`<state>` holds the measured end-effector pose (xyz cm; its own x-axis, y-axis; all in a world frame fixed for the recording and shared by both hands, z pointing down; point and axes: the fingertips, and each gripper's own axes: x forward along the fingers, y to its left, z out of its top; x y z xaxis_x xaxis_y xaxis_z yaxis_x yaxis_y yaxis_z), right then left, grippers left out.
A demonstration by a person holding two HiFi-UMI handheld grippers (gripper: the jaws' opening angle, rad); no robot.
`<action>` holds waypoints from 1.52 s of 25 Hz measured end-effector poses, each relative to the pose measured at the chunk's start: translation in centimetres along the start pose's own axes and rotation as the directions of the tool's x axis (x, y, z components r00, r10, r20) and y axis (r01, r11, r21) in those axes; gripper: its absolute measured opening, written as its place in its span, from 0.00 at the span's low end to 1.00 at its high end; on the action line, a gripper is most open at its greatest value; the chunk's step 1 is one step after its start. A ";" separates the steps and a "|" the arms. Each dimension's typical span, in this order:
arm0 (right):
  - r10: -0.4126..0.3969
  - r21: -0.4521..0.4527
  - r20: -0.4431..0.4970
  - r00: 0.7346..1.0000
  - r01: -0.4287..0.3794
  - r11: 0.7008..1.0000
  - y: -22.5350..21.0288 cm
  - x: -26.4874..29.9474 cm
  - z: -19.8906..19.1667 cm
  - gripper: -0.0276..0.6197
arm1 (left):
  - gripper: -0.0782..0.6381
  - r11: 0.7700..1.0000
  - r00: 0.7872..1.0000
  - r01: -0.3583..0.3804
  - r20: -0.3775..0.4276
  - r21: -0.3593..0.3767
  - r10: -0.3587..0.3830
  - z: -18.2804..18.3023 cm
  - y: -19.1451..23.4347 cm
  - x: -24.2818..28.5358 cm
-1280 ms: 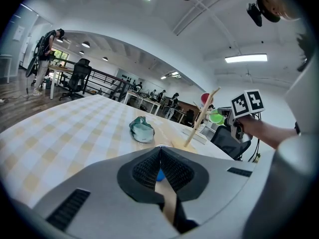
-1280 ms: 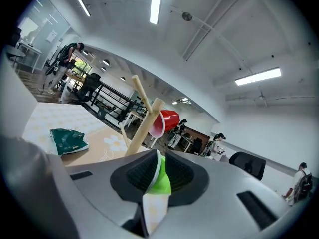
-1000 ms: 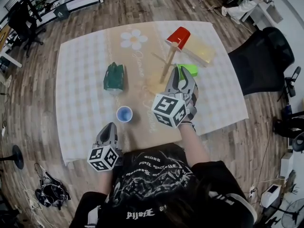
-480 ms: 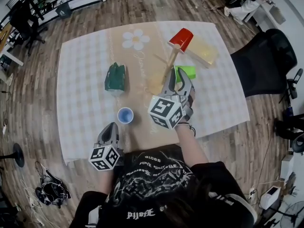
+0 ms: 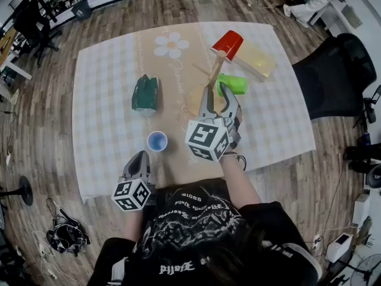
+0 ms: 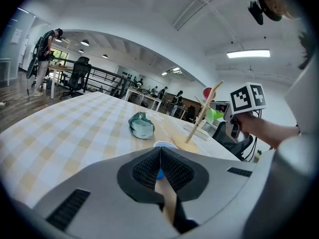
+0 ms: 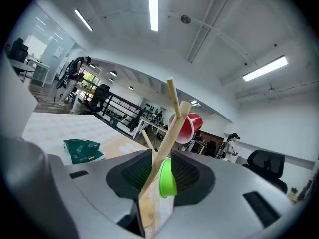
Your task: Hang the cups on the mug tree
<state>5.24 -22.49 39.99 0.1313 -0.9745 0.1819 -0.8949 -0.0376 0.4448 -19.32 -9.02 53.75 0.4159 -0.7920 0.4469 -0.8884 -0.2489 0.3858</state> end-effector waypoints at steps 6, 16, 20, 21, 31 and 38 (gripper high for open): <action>0.068 0.050 0.023 0.997 -0.070 0.996 0.1 -1.2 -0.7 0.25 | 0.14 0.998 0.999 0.022 -0.034 -0.055 -0.024 -0.5 -0.2 0.3; 0.239 0.249 -0.074 0.968 -0.214 0.945 0.6 -4.3 -9.7 0.12 | 0.14 0.989 0.999 0.031 -0.026 -0.144 -0.035 0.3 0.7 1.4; 0.249 0.327 -0.146 0.957 -0.191 0.926 -0.3 -5.2 -14.0 0.06 | 0.28 0.987 0.993 0.070 -0.081 -0.148 -0.083 0.3 0.7 2.8; 0.254 0.339 -0.154 0.955 -0.191 0.921 -0.4 -5.4 -14.8 0.06 | 0.30 0.986 0.992 0.071 -0.095 -0.150 -0.086 0.3 0.8 3.1; 0.271 0.509 -0.261 0.927 -0.107 0.854 -2.9 -6.7 -21.8 0.06 | 0.31 0.999 0.966 0.033 -0.257 -0.033 -0.040 -0.5 1.7 5.0; 0.299 0.579 -0.288 0.910 -0.083 0.811 -3.3 -7.3 -24.2 0.06 | 0.30 0.998 0.933 0.060 -0.356 0.012 -0.051 -1.4 0.9 5.6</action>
<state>17.57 -9.87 58.39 -0.0257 -0.8341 0.5511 -0.9836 -0.0772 -0.1627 -17.49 -12.88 57.76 0.5029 -0.5276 0.6846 -0.8643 -0.3024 0.4019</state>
